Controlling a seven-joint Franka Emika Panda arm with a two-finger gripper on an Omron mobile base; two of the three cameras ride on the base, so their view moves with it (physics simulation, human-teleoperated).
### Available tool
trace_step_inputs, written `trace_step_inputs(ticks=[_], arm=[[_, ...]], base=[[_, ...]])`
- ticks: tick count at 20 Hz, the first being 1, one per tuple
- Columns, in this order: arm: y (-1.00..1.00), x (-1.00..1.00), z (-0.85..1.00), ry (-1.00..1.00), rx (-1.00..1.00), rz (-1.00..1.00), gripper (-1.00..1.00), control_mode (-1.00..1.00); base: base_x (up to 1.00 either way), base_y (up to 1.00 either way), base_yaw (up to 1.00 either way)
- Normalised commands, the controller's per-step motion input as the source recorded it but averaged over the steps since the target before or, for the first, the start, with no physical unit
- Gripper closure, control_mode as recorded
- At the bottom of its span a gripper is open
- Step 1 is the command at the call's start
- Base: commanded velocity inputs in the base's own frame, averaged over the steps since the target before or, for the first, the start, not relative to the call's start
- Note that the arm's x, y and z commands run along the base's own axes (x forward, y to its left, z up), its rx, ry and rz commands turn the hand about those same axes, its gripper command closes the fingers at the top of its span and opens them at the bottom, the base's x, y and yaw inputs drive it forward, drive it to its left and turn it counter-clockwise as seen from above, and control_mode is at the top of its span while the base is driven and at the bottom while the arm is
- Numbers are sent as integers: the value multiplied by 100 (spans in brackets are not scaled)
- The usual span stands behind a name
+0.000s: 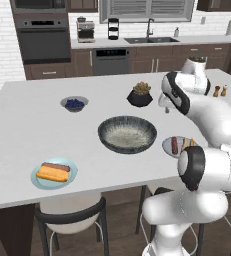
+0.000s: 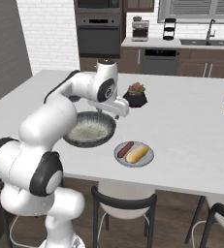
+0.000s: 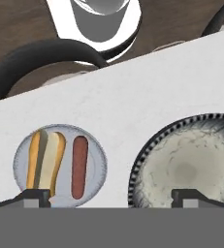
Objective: Place one bun and one sausage from the bowl on each plate.
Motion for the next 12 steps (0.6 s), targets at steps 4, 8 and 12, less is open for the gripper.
trace_step_inputs(ticks=[4, 8, 12], arm=[[100, -82, 48, -3, -25, 9, -100, -100], [85, -75, 11, -4, -23, 0, -100, -100], [52, -16, -14, 4, -20, 0, -100, -100]], base=[[0, 0, 0], [0, 0, 0], [0, 0, 0]])
